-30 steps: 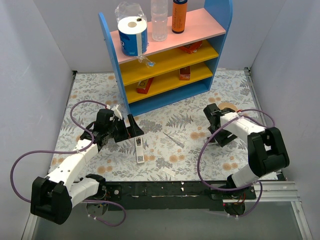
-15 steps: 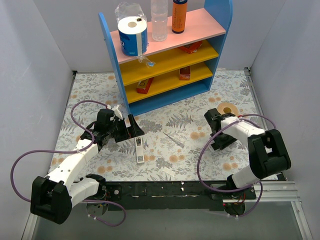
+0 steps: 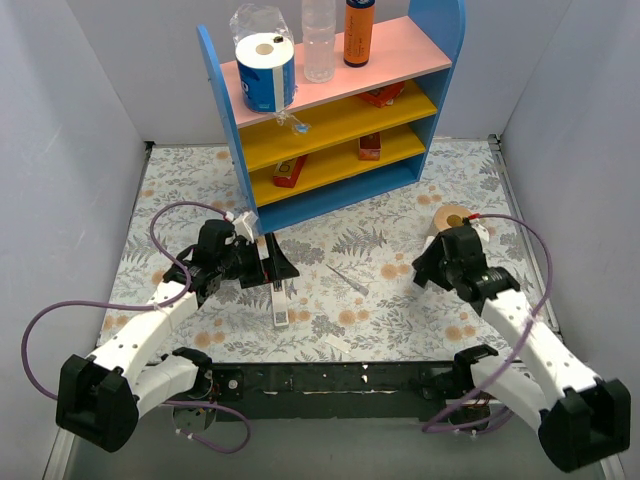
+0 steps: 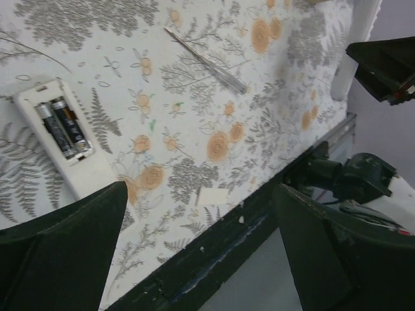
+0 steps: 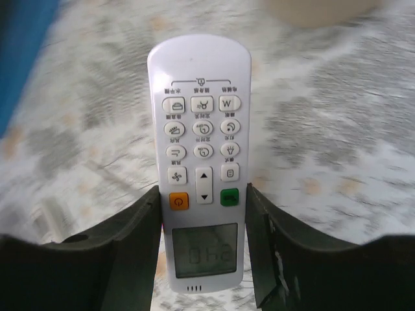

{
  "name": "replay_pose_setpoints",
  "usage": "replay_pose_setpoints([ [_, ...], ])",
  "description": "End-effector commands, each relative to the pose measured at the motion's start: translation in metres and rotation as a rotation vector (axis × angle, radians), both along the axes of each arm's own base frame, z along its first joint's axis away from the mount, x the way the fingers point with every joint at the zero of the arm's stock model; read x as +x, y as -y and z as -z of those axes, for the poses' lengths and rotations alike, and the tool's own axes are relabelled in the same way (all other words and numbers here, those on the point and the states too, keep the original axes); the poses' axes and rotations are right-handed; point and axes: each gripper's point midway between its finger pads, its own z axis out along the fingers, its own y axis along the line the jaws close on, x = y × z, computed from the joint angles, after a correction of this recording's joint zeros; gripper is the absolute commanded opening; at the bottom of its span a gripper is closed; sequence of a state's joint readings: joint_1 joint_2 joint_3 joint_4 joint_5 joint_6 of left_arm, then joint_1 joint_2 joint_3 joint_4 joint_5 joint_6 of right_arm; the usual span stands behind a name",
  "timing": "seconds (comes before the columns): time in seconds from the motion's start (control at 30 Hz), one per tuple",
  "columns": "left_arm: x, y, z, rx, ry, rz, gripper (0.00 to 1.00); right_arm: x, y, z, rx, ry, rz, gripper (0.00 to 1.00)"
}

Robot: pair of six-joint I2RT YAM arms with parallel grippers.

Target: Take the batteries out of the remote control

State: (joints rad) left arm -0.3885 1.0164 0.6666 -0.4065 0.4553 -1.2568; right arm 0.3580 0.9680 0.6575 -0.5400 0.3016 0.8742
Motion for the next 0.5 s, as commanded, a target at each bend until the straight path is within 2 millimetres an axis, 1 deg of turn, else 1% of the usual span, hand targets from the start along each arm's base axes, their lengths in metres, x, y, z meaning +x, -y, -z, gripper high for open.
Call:
replay_pose_setpoints([
  [0.0, -0.014, 0.028, -0.051, -0.209, 0.029, 0.117, 0.94, 0.000, -0.094, -0.086, 0.328, 0.457, -0.581, 0.12],
  [0.03, -0.014, 0.034, -0.062, -0.249, 0.049, 0.137, 0.94, -0.006, -0.103, -0.100, 0.386, 0.519, -0.632, 0.12],
  [0.07, -0.021, 0.041, -0.068, -0.289, 0.029, 0.168, 0.93, -0.008, -0.112, -0.136, 0.442, 0.674, -0.688, 0.11],
  [0.1, -0.021, 0.045, -0.076, -0.307, 0.039, 0.176, 0.93, -0.021, -0.122, -0.139, 0.529, 0.670, -0.748, 0.11],
  [0.13, -0.019, 0.048, -0.083, -0.328, 0.065, 0.188, 0.93, -0.027, -0.128, -0.147, 0.564, 0.693, -0.789, 0.11],
  [0.17, -0.019, 0.051, -0.087, -0.338, 0.067, 0.195, 0.93, -0.032, -0.133, -0.154, 0.596, 0.704, -0.833, 0.10],
  [0.2, -0.019, 0.053, -0.090, -0.351, 0.064, 0.202, 0.93, -0.046, -0.142, -0.165, 0.649, 0.721, -0.933, 0.10],
  [0.23, -0.016, 0.055, -0.098, -0.363, 0.084, 0.207, 0.93, -0.052, -0.146, -0.171, 0.676, 0.724, -0.984, 0.10],
  [0.27, -0.012, 0.057, -0.100, -0.364, 0.082, 0.208, 0.93, -0.055, -0.150, -0.169, 0.704, 0.699, -1.023, 0.10],
  [0.3, -0.013, 0.060, -0.105, -0.378, 0.077, 0.224, 0.93, -0.070, -0.154, -0.176, 0.736, 0.723, -1.125, 0.10],
  [0.33, -0.011, 0.063, -0.114, -0.395, 0.096, 0.237, 0.92, -0.076, -0.156, -0.176, 0.776, 0.698, -1.153, 0.10],
  [0.37, -0.010, 0.064, -0.118, -0.406, 0.097, 0.246, 0.92, -0.080, -0.158, -0.173, 0.801, 0.677, -1.181, 0.10],
  [0.4, -0.009, 0.067, -0.119, -0.414, 0.091, 0.255, 0.92, -0.089, -0.159, -0.172, 0.831, 0.657, -1.233, 0.10],
  [0.43, -0.007, 0.070, -0.128, -0.434, 0.104, 0.266, 0.92, -0.093, -0.159, -0.178, 0.853, 0.674, -1.258, 0.10],
  [0.47, -0.006, 0.071, -0.131, -0.440, 0.105, 0.269, 0.91, -0.098, -0.161, -0.174, 0.874, 0.657, -1.275, 0.10],
])
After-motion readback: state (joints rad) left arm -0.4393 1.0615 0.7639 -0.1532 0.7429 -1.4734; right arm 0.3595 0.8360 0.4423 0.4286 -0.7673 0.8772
